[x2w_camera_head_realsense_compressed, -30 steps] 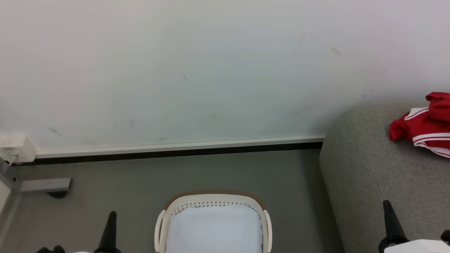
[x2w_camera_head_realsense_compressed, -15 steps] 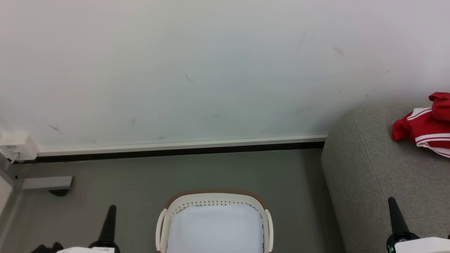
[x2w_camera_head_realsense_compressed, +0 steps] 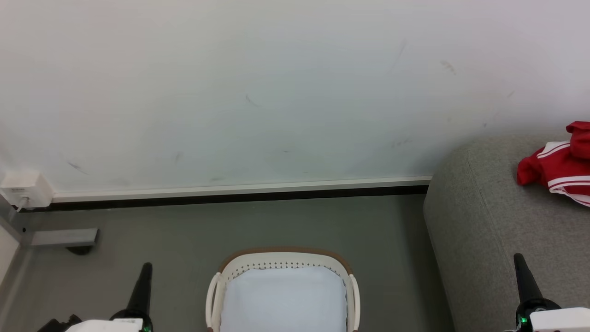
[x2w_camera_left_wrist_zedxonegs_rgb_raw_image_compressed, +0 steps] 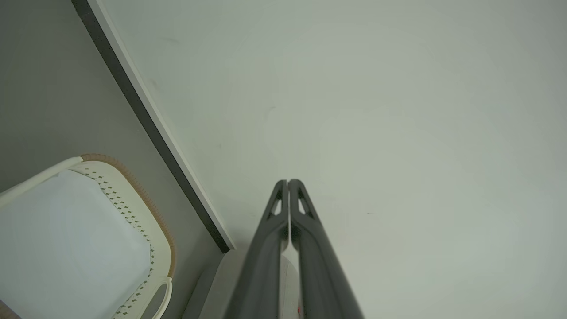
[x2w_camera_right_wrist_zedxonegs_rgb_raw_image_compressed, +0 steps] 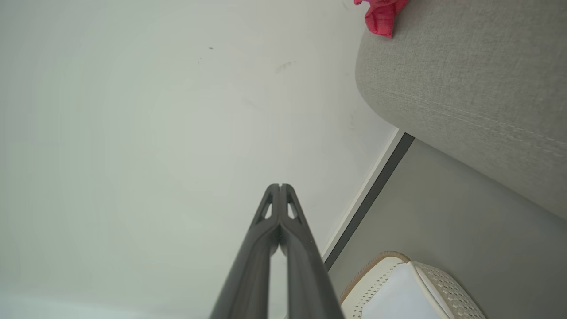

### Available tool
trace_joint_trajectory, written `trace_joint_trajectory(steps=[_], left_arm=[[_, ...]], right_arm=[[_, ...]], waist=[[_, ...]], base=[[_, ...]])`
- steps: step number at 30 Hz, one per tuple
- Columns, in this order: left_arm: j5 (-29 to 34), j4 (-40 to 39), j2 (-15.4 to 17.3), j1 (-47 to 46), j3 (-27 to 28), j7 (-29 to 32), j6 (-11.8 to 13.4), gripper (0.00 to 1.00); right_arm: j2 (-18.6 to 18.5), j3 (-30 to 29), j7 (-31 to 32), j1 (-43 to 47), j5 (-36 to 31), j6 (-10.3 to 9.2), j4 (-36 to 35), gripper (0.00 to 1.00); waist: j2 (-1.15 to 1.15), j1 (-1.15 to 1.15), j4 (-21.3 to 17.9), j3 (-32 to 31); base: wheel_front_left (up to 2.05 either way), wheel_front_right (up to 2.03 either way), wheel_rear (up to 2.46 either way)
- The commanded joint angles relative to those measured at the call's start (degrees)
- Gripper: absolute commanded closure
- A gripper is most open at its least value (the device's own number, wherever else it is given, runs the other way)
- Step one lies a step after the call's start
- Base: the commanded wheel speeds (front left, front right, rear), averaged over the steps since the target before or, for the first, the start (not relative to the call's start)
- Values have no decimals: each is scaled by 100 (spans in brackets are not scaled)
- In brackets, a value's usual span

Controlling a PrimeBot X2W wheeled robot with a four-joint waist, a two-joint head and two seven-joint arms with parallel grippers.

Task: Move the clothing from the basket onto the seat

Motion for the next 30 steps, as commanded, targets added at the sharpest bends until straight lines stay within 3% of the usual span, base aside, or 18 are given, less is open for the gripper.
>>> trace_joint_trajectory(steps=[1,30], left_arm=[[-118,-42,49,-109,37,34,-45,100],[-1321,-83,54,-254,88,358,-49,100]], right_arm=[[-31,-26,15,-81,83,-10,-65,100],[-23,-250,360,-104,1282,-12,-221,100]], waist=[[0,0,1,1],[0,-1,83,44]], base=[[0,0,0],[0,0,0]])
